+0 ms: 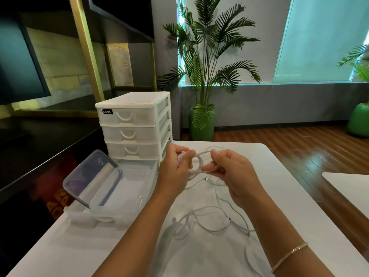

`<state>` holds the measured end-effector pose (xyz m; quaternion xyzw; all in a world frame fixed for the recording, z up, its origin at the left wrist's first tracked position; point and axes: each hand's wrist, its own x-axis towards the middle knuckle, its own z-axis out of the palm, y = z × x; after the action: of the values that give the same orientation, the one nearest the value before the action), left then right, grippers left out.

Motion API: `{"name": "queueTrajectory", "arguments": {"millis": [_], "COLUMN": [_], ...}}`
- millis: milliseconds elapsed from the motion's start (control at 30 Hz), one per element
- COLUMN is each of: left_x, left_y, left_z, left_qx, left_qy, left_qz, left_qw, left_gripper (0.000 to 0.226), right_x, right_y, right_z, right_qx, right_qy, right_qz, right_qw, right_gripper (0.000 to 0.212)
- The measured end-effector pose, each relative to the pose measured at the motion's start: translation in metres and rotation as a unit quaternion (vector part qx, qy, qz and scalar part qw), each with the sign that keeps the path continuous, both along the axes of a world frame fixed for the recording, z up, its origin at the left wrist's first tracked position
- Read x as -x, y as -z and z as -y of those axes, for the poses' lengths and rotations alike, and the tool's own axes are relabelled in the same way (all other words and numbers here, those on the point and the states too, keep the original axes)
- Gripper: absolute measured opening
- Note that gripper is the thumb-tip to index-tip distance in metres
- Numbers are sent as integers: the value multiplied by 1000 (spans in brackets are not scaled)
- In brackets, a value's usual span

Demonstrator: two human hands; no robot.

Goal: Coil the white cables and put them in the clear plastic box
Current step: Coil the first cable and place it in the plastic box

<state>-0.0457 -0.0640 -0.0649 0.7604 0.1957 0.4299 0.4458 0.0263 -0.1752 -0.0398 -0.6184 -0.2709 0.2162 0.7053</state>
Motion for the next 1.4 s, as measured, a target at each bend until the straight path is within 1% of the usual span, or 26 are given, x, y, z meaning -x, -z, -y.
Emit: {"name": "queueTrajectory", "arguments": {"millis": [133, 267, 333, 400, 467, 533, 600, 633, 700, 733, 767, 833, 900, 933, 1000, 1067, 1100, 1167, 1233, 1300, 1367, 1400], "left_x": [0, -1, -1, 0, 1, 4, 7, 6, 4, 2, 0, -3, -5, -6, -8, -10, -11, -11, -10, -7, -4, -2], "left_y": [1, 1, 1, 1, 2, 1, 2, 1, -2, -4, -5, -5, -4, -3, -1, 0, 0, 2, 2, 3, 2, 0], "left_z": [2, 3, 4, 3, -1, -9, -15, -15, -10, -5, 1, 10, 15, 18, 22, 23, 23, 22, 23, 24, 23, 21], "left_qx": [-31, -39, -67, -97, -130, -167, -161, -127, 10, 90, 159, 258, 315, 330, 353, 370, 370, 348, 289, 210, 152, 131], "left_qy": [0, 6, 12, 17, 17, 5, -9, -7, 38, 75, 108, 150, 183, 199, 222, 235, 235, 220, 196, 182, 181, 187], "left_qz": [-19, -40, -51, -69, -100, -122, -115, -102, -39, 2, 36, 70, 79, 81, 92, 105, 109, 102, 68, 13, -26, -41], "left_qw": [999, 998, 996, 993, 986, 978, 980, 987, 998, 993, 981, 952, 928, 919, 904, 893, 892, 906, 935, 960, 971, 973], "left_gripper": [12, 12, 11, 12, 22, 28, 22, 19, 21, 23, 25, 26, 29, 31, 29, 28, 30, 32, 27, 17, 7, 9], "right_x": [1, 0, -1, -4, -5, -4, -4, -4, -6, -6, -6, -6, -8, -10, -11, -10, -10, -11, -13, -16, -17, -17], "right_y": [-2, -4, -4, -5, -5, -6, -8, -9, -7, -5, -3, 0, 2, 2, 2, 2, 2, 3, 5, 7, 7, 7], "right_z": [0, 2, 3, 4, 6, 8, 9, 9, 8, 6, 4, 2, 1, 1, 2, 2, 1, 1, -1, -1, 0, 1], "right_qx": [-47, -53, -68, -94, -110, -102, -57, -30, 1, 2, -2, -10, -4, 5, 29, 40, 37, 19, 2, -4, 6, 16], "right_qy": [-15, -7, -9, -35, -86, -131, -131, -112, -68, -52, -41, -31, -22, -12, 14, 14, 3, -20, -33, -30, -24, -20], "right_qz": [-90, -121, -152, -196, -229, -232, -186, -154, -125, -140, -170, -240, -284, -290, -281, -277, -282, -293, -305, -310, -298, -286], "right_qw": [995, 991, 986, 976, 963, 958, 972, 981, 990, 989, 985, 970, 959, 957, 959, 960, 959, 956, 952, 950, 954, 958], "right_gripper": [23, 23, 24, 25, 26, 27, 26, 25, 23, 23, 23, 25, 27, 27, 26, 25, 25, 25, 28, 32, 30, 29]}}
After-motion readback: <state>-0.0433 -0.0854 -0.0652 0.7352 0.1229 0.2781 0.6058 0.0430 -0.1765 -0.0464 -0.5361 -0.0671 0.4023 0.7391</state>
